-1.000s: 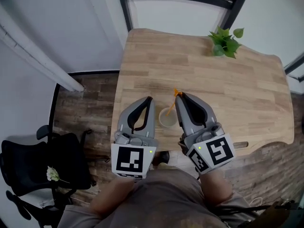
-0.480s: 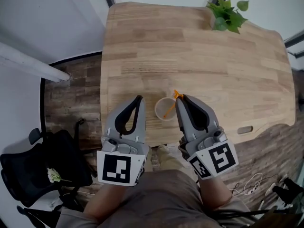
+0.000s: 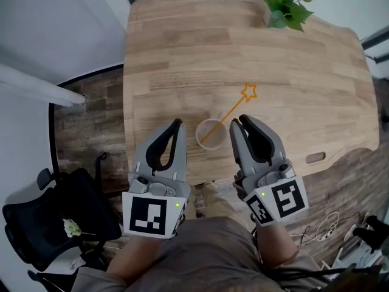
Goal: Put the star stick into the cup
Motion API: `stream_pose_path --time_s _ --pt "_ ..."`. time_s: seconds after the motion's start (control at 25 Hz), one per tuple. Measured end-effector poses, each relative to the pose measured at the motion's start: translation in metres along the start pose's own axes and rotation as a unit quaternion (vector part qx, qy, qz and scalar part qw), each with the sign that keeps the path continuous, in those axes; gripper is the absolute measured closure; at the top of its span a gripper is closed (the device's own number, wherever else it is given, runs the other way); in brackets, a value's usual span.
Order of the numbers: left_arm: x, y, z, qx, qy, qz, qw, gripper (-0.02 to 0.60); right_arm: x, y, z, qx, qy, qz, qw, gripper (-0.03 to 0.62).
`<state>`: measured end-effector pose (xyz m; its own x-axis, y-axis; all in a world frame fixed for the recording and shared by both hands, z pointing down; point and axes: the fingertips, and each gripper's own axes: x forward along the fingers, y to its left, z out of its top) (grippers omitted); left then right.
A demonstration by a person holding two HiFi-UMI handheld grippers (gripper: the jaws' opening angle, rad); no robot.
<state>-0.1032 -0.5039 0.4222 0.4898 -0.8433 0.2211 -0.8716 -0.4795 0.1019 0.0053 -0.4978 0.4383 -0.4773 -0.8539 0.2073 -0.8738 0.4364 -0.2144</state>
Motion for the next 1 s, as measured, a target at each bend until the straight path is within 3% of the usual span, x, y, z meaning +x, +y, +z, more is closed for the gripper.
stream_pose_path --time_s 0.32,1.0 --pt "-0.009 -0.018 0.036 0.016 -0.04 -0.01 0.999 0.581 -0.02 0.006 0.035 -0.021 -0.039 -0.012 0.999 0.519" --pt "-0.04 -0.025 0.143 0.091 -0.123 0.022 0.988 0.581 -0.037 0.048 0.155 -0.115 -0.144 -0.003 0.983 0.571"
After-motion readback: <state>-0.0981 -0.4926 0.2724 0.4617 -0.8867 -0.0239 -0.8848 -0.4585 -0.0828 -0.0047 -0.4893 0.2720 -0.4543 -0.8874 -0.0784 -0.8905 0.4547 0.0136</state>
